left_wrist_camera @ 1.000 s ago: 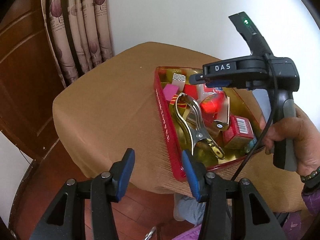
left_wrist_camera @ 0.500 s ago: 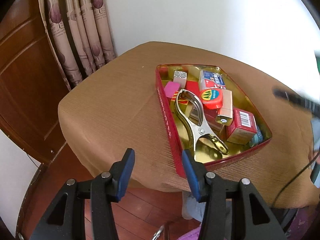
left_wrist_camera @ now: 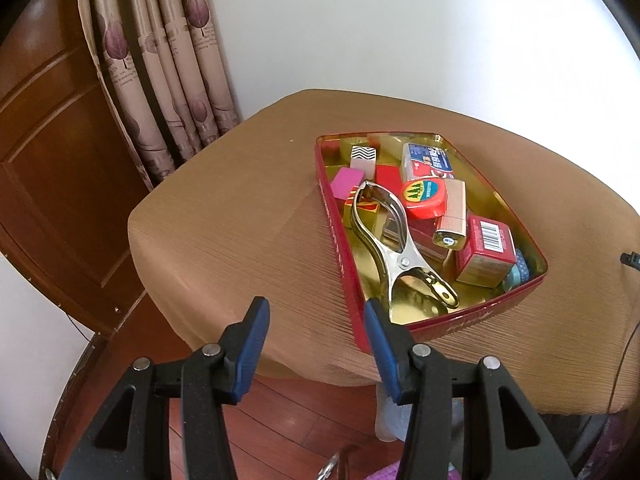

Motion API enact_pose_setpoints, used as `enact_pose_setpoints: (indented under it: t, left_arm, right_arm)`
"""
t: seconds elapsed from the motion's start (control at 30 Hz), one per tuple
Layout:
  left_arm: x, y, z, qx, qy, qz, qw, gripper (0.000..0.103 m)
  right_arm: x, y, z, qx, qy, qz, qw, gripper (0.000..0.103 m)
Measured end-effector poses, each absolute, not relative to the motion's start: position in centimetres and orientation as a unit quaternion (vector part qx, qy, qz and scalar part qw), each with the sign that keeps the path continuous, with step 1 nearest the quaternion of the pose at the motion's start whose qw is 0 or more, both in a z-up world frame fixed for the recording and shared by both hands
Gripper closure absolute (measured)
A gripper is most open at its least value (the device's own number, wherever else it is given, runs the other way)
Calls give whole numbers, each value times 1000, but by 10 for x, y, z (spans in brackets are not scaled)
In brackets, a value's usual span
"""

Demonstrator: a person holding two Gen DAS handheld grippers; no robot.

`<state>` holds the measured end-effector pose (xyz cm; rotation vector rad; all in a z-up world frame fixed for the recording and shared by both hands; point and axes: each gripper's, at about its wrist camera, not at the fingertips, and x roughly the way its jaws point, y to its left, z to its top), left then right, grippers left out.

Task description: Organize rigid objects

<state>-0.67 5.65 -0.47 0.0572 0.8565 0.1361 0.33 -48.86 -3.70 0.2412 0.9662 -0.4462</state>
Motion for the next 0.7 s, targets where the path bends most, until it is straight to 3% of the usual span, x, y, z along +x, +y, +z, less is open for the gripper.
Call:
enact_pose_setpoints:
  t: [0.7]
  left_arm:
    - [-18,55,5,22,395,75,915,53]
  right_arm:
    - [3,-472,-31,113,476,-219,844,0]
